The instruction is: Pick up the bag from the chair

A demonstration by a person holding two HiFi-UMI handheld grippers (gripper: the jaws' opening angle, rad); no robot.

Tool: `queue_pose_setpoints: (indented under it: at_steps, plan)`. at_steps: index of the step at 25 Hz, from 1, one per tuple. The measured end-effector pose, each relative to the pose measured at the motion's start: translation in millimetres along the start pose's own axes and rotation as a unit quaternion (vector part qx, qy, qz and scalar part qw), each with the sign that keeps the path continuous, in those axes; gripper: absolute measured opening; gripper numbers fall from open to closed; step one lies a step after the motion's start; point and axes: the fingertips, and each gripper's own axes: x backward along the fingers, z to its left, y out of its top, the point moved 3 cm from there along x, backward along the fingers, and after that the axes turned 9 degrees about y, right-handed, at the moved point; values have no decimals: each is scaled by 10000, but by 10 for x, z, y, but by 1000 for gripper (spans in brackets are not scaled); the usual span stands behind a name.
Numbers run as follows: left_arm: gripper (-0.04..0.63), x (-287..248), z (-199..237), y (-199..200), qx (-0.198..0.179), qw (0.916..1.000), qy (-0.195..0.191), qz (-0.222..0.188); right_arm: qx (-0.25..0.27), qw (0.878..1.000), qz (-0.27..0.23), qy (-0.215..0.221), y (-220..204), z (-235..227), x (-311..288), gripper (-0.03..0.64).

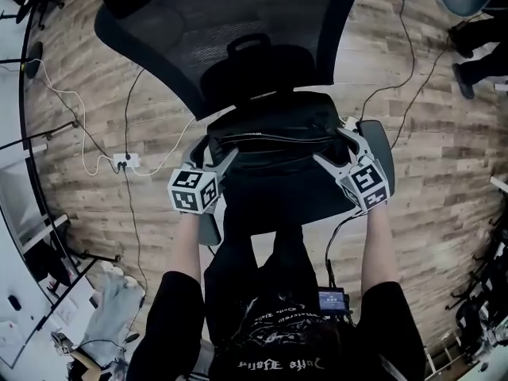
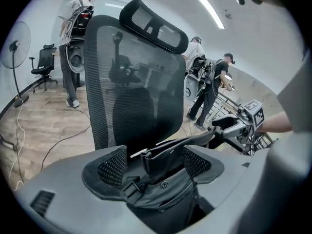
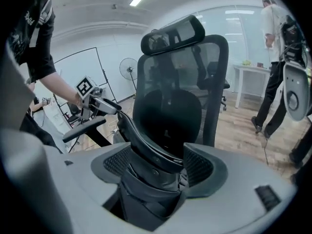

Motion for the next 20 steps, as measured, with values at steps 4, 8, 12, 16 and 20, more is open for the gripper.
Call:
queue_pose_setpoints:
  at_steps: [4,8,12,16,20]
  plan:
    - [370,-245,-6,-153,-307,9976,-505,349,79,9999,-120,-94,-21,-171,-107,351]
    - [370,-417,23,-237,-721,9928,-754,587,157,9996,-181,-133,-17,-265,-199,351]
    - [370,-612,90,-311,-796,9916,-744,697,172,9993,-250,-208,-45,-340,-240,351]
    - [370,-743,72,-337,-811,9910,-803,706,164,9996,-57,-208,-180,-382,-267,356]
    - [370,-831,-38,-343,-885,9886,-1020,661,241,9993,252,114,-374,-389,-396,356]
